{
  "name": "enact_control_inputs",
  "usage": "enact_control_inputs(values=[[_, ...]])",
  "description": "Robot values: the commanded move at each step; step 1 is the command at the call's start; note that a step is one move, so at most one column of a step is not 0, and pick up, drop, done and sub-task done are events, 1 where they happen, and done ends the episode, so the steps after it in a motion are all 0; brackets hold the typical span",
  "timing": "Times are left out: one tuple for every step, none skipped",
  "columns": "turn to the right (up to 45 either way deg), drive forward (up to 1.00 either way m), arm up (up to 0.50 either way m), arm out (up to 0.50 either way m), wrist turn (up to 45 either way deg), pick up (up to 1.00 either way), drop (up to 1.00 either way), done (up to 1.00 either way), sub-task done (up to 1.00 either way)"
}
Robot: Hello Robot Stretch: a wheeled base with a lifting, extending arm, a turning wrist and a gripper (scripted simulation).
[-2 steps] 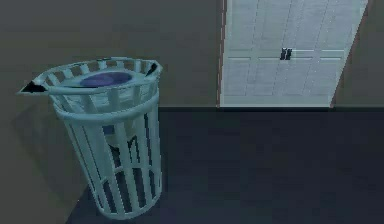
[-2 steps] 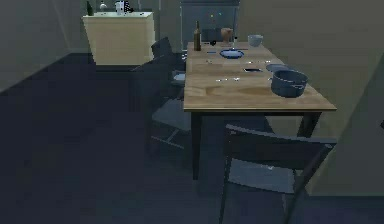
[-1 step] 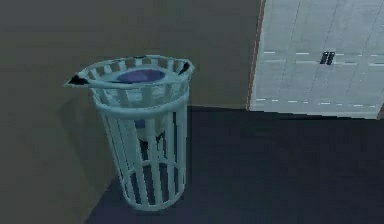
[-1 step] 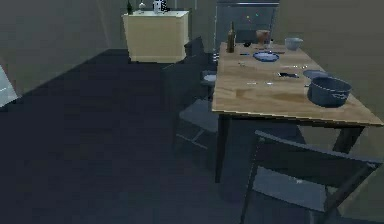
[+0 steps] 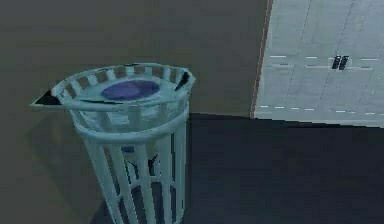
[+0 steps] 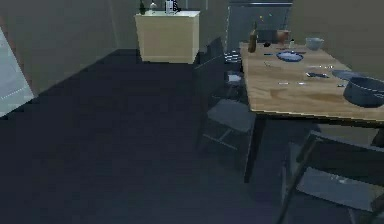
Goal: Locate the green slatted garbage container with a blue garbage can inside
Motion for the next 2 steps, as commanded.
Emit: enact_control_inputs(values=[[-15.0, 0.0, 0.0, 0.0, 0.0, 0.0, 0.0, 0.0, 0.0], [0.0, 0.0, 0.0, 0.0, 0.0, 0.0, 0.0, 1.0, 0.0]])
